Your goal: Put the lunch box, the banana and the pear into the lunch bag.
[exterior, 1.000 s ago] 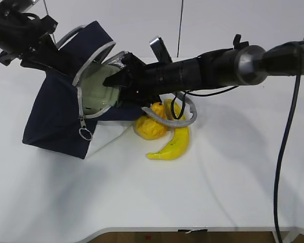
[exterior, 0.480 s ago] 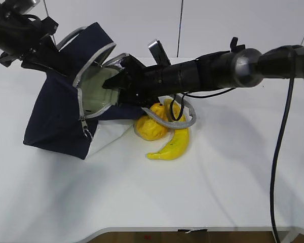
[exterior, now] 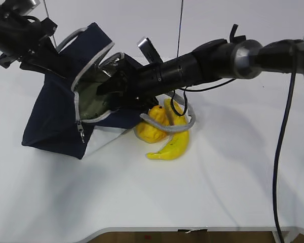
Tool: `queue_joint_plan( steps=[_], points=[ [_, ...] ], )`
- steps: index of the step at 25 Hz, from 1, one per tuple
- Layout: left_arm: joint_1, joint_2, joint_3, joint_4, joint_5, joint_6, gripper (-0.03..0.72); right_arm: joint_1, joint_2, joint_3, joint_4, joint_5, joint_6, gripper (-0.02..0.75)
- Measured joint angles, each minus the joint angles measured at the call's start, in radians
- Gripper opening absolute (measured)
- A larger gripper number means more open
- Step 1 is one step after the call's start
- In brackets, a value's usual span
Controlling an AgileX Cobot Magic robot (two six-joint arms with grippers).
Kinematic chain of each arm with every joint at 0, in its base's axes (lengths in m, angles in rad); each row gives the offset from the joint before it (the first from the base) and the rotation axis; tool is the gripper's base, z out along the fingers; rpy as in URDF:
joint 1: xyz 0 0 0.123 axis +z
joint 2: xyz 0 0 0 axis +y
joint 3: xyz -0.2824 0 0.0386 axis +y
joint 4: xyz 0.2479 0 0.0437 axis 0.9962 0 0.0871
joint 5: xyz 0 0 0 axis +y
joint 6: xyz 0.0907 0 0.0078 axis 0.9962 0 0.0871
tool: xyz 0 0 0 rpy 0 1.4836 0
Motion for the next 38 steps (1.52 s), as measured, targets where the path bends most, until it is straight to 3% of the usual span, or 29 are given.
queue_joint_plan(
  steps=[4,10,17,26,33,38],
  points=[
    [0.000,0.000,0.000,0.000,0.000,0.000,0.018,0.000,0.001,-0.074,-0.122,0.077,0.054,0.491],
    [0.002,0.000,0.000,0.000,0.005,0.000,0.018,0.000,0.001,-0.244,-0.433,0.206,0.242,0.492],
    [0.060,0.000,0.000,0.000,0.038,0.000,0.018,-0.002,0.001,-0.455,-0.720,0.294,0.413,0.494],
    [0.082,0.000,0.000,0.025,0.065,0.000,0.018,-0.002,-0.026,-0.523,-0.761,0.311,0.475,0.494],
    [0.085,0.000,0.000,0.072,0.059,0.000,0.018,-0.002,-0.100,-0.526,-0.716,0.314,0.479,0.492],
    [0.114,0.000,0.000,0.080,0.059,0.000,0.018,-0.002,-0.169,-0.501,-0.837,0.316,0.493,0.491]
  ],
)
